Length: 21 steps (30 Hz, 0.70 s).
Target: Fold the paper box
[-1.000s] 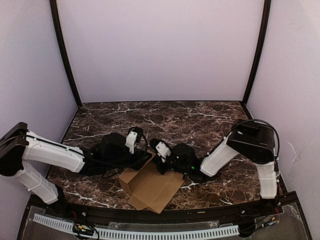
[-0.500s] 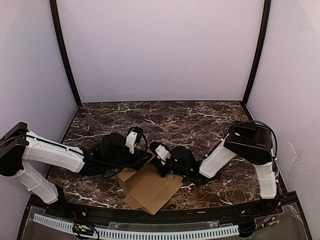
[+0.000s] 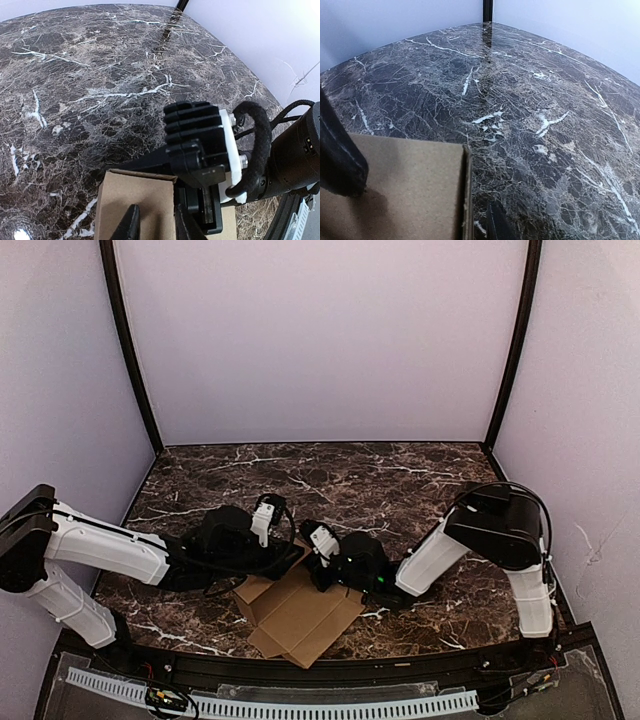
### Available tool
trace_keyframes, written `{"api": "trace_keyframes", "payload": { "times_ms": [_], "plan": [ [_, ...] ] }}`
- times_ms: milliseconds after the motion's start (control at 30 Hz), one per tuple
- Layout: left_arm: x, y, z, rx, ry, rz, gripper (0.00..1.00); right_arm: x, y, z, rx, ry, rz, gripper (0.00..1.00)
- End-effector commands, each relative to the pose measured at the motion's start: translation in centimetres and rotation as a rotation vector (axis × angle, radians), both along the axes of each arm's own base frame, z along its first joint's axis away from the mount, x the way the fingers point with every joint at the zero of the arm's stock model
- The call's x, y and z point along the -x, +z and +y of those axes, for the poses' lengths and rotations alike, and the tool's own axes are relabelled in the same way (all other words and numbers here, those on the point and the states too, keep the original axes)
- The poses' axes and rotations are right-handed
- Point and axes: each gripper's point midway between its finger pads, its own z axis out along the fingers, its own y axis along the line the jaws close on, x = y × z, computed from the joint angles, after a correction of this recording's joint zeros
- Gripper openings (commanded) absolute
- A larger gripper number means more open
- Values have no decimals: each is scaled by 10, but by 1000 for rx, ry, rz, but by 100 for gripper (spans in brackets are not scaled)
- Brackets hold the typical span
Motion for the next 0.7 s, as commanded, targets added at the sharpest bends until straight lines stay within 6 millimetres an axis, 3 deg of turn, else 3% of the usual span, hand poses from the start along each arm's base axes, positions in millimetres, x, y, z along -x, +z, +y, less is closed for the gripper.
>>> {"api": "trace_keyframes", "payload": {
  "times_ms": [0, 100, 500, 667],
  "plan": [
    [7, -15, 1, -34, -20, 50, 23, -5, 6, 6, -48, -33, -14, 11],
    [8, -16, 0, -31, -24, 53, 23, -5, 9, 6, -60, -31, -21, 0],
    [9, -21, 3, -42, -12, 64, 23, 2, 13, 3, -84, -20, -32, 0],
    [8, -27, 6, -58, -3, 72, 23, 4, 14, 1, -78, -27, -42, 21]
  ]
}}
